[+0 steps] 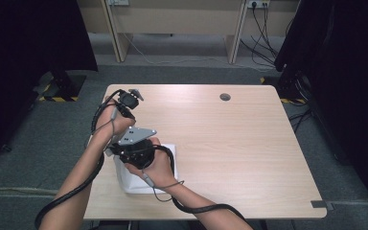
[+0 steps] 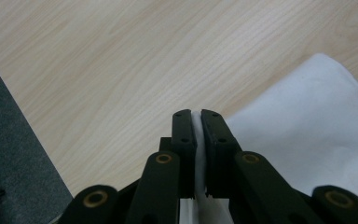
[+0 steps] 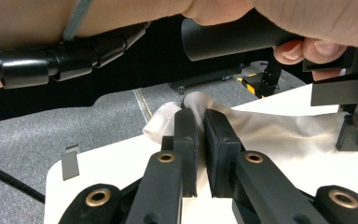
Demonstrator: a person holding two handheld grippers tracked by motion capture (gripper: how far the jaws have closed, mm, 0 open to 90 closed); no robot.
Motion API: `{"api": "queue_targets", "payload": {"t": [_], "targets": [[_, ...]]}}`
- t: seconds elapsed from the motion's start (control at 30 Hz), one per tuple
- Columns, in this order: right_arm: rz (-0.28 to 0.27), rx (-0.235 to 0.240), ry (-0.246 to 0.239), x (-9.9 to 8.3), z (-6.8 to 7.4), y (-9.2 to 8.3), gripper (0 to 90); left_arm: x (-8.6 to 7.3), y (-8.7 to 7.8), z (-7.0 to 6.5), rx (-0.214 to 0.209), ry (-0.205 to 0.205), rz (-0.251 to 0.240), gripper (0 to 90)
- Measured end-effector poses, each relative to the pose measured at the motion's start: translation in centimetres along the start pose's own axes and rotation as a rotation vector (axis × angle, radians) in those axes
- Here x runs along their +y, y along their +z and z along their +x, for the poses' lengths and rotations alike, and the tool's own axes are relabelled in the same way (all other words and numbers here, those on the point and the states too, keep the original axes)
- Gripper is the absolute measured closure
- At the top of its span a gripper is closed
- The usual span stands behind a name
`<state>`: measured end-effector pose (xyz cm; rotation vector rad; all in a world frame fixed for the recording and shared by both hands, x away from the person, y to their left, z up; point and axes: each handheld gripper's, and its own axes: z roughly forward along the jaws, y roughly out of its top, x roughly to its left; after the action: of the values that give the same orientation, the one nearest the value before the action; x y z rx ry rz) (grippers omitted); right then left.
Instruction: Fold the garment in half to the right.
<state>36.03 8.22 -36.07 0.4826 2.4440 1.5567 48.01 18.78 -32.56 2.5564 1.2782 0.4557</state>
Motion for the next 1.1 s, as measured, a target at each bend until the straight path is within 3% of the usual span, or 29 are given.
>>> {"api": "queue_targets", "payload": {"t": [1.1], "targets": [[0.002,-0.035,0.019,-1.9,-1.5,-2.4,84.7,1.8,1.3,-2.4,-0.02,0.01,-0.004,83.8]]}}
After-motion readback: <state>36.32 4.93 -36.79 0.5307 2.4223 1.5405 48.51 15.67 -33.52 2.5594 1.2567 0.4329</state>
